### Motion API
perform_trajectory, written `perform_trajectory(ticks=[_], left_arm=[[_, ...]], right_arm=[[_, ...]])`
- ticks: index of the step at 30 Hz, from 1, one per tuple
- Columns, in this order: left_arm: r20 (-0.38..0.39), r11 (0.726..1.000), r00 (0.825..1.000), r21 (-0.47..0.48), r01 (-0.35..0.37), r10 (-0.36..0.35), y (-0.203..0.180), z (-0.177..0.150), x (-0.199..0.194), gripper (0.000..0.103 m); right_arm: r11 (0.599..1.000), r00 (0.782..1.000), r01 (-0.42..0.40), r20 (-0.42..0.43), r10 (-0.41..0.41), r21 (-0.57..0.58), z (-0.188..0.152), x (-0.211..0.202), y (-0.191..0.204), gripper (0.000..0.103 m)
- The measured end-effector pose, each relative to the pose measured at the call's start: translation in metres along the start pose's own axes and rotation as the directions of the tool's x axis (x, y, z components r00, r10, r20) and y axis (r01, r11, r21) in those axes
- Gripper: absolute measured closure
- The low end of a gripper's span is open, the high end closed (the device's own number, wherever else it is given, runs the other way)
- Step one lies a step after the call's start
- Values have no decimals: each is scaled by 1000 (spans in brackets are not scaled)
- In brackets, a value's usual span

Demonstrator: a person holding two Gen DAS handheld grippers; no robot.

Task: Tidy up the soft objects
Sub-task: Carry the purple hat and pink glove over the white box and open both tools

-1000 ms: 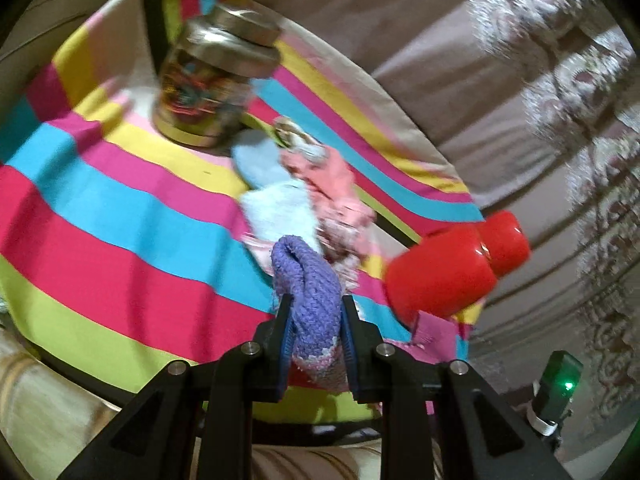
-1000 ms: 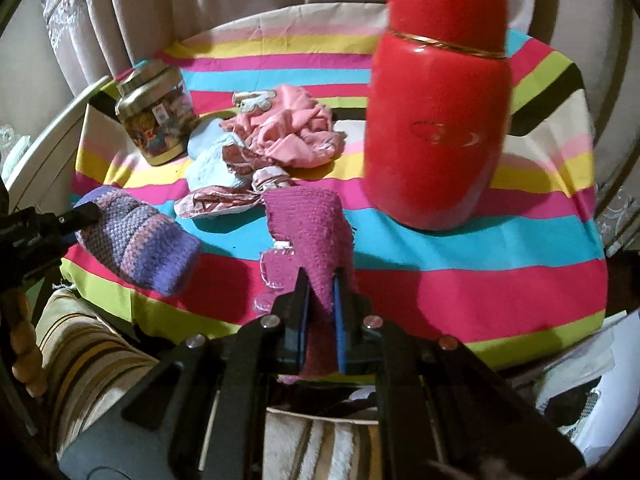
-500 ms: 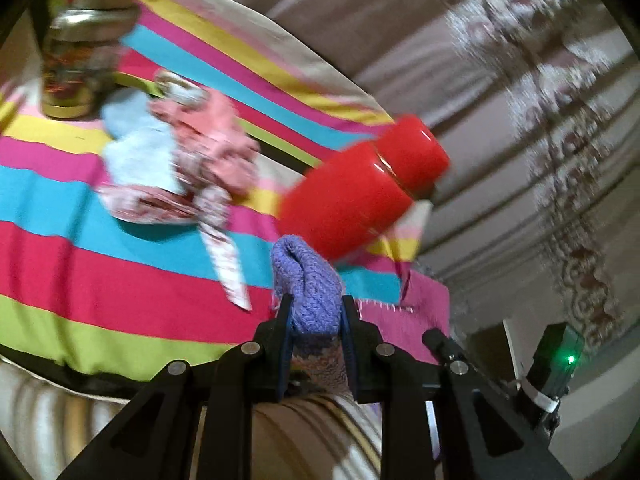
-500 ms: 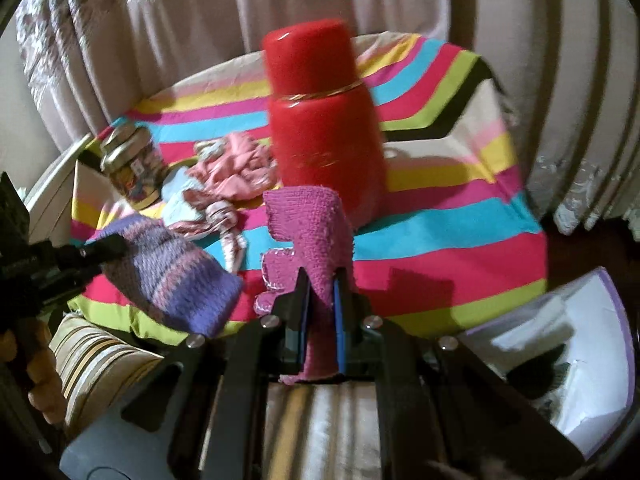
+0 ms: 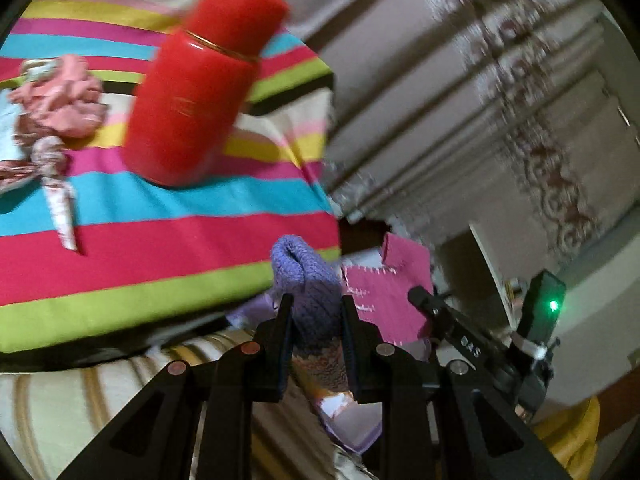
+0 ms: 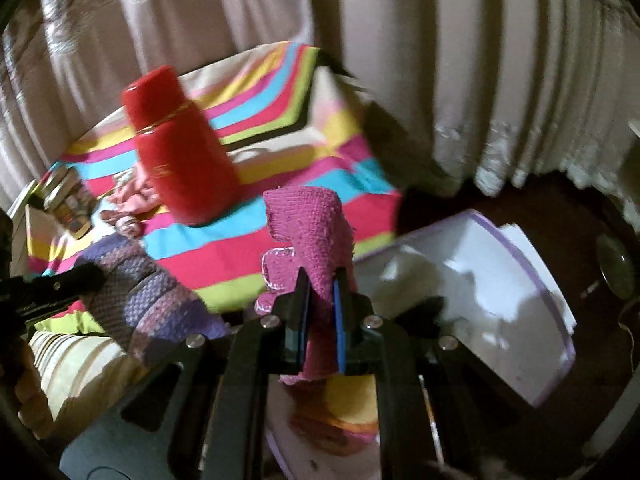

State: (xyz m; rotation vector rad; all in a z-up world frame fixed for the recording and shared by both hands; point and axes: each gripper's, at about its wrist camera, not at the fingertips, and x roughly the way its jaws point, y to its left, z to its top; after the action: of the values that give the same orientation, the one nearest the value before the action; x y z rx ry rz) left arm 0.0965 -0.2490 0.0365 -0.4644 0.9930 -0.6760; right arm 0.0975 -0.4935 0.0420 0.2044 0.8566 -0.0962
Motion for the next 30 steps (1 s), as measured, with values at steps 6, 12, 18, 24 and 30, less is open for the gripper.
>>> perform_trajectory(ticks=[6, 12, 18, 24, 30], left_arm=[[-96, 995, 995, 93, 48, -39, -40, -19, 29, 80], [-230, 982, 971, 156, 105, -68, -60, -32, 55, 50], [-204, 986, 977, 145, 86, -56, -52, -27, 50, 50], [-179, 986, 983, 153, 71, -43, -51, -24, 45, 50], [-132, 988, 991, 152, 40, -20, -42, -11, 28, 50]], right_arm=[[997, 998, 57, -14, -56, 58, -8, -6, -37, 90], [987, 993, 121, -30, -118, 104, -9, -15, -61, 88], [983, 991, 135, -34, -132, 124, -9, -17, -69, 68], [989, 993, 116, -39, -113, 87, -9, -13, -55, 67], [994, 994, 100, -41, -98, 43, -6, -12, -40, 67]])
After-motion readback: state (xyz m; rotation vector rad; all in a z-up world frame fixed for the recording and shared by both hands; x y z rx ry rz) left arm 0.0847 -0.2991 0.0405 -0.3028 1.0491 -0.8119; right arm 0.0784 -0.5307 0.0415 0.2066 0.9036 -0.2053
